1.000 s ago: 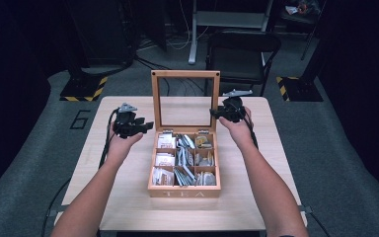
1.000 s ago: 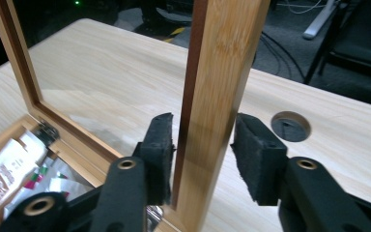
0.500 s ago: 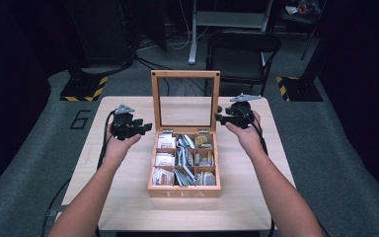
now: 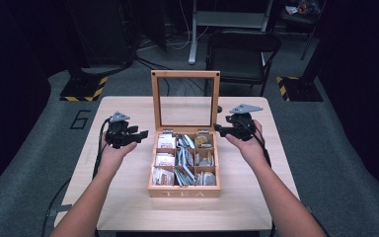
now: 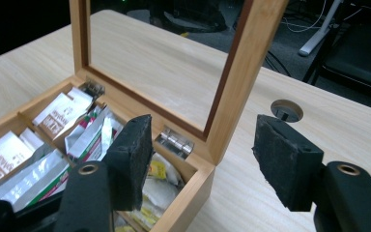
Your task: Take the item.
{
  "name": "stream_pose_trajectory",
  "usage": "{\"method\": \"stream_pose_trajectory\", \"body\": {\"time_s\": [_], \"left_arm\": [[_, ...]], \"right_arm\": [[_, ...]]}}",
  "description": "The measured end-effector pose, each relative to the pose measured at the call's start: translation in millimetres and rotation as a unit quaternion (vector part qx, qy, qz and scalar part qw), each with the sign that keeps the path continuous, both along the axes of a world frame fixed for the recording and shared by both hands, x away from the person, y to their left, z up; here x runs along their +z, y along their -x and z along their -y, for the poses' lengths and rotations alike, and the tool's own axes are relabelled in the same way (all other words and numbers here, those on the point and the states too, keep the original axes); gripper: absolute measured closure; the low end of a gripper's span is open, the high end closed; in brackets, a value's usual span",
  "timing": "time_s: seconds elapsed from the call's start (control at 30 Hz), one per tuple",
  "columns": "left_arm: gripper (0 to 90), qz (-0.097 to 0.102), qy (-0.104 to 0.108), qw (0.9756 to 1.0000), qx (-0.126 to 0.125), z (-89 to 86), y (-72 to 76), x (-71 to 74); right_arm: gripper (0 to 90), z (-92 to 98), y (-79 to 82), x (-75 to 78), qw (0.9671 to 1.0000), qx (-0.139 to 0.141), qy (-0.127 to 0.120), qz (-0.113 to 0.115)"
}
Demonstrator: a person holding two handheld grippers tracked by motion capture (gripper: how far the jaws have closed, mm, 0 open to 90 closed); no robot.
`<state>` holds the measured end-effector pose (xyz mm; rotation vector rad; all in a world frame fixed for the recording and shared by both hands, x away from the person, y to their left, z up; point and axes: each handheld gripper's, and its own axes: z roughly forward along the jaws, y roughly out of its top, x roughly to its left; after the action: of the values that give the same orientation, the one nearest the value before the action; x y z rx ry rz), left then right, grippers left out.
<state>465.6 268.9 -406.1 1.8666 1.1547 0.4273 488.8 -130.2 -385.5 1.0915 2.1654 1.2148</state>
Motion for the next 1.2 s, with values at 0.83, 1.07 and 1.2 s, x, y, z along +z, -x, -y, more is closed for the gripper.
{"method": "stream_pose_trajectory", "body": {"time_s": [0.83, 1.07, 1.2], "left_arm": [[46.1, 0.006, 0.027, 0.9996, 0.000, -2.8, 35.7, -3.4], [45.7, 0.010, 0.028, 0.9996, -0.006, -4.8, 42.6, -3.0], [45.3, 0.010, 0.026, 0.9996, -0.004, -8.0, 46.1, -6.4]], "right_arm": [[44.9, -26.1, 68.0, -20.5, 0.9984, 0.053, 0.015, -0.012], [47.1, -27.3, 75.2, -23.5, 0.9985, 0.050, 0.013, -0.016], [53.8, -29.1, 80.6, -25.8, 0.9984, 0.052, 0.017, -0.015]]}}
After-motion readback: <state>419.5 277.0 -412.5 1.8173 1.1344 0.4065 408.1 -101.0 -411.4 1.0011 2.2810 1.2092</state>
